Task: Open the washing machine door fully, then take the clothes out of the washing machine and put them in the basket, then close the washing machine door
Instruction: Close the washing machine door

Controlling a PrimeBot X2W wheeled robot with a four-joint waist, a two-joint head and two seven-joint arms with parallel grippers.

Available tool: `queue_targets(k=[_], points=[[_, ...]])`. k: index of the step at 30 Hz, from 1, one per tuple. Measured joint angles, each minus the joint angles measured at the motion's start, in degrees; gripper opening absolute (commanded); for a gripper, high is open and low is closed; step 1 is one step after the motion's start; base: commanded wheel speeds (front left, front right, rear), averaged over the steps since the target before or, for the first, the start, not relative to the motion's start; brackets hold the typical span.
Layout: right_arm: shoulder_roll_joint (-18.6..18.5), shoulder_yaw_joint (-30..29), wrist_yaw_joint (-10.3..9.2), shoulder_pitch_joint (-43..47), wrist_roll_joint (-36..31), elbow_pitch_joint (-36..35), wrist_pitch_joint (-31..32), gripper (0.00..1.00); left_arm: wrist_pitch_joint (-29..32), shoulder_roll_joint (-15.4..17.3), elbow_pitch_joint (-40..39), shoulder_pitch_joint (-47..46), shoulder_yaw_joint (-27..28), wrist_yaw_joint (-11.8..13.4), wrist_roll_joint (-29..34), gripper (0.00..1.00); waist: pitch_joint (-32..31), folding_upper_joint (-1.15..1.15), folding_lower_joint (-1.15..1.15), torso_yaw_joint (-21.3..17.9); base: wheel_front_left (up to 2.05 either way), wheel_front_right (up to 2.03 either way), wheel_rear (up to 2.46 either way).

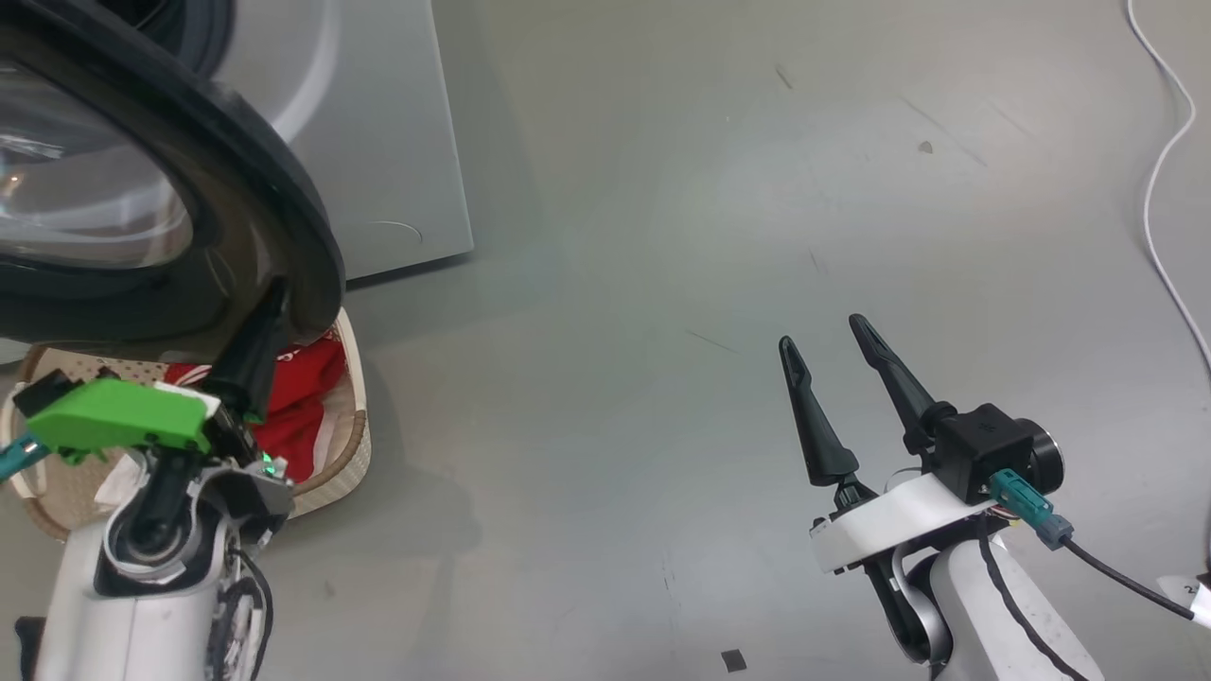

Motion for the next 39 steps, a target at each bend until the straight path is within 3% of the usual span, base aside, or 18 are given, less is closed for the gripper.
queue_targets(k=[10,16,24,33,37,39], points=[[-1.03,-2.69,0.0,0.58,-0.92,0.05,0.0,1.0,-2.54,5.43,1.4,4.67,-6.73,-3.54,16.72,0.0,-3.28,0.0,0.0,4.45,0.0,0.0,0.0],[-1.53,-3.5,0.02,1.66,-1.31,0.01,0.0,1.0,-8.24,10.09,0.13,6.26,-10.55,-4.52,29.81,0.0,-5.28,0.0,0.0,7.52,0.0,0.0,0.0],[-1.61,-3.79,0.11,2.37,-1.76,-0.53,0.0,1.0,-20.15,15.21,-2.11,8.32,-15.29,-4.52,48.36,0.0,-7.57,0.0,0.0,11.54,0.0,0.0,0.0],[-1.44,-3.41,0.9,2.79,-1.88,-0.52,0.0,1.0,-31.14,15.79,-2.71,12.42,-15.38,-4.52,56.31,0.0,-8.81,0.0,0.0,13.07,0.0,0.0,0.0],[-1.42,-3.42,1.12,2.91,-1.89,-0.48,0.0,1.0,-32.64,15.63,-2.43,13.87,-15.38,-3.71,59.06,0.0,-9.23,0.0,0.0,13.23,0.0,0.0,0.0],[-1.4,-3.42,1.14,3.22,-1.89,-0.47,0.0,1.0,-32.62,15.77,-2.42,14.72,-15.48,-3.04,61.16,0.4,-9.5,0.0,0.0,13.27,0.0,0.0,0.0]])
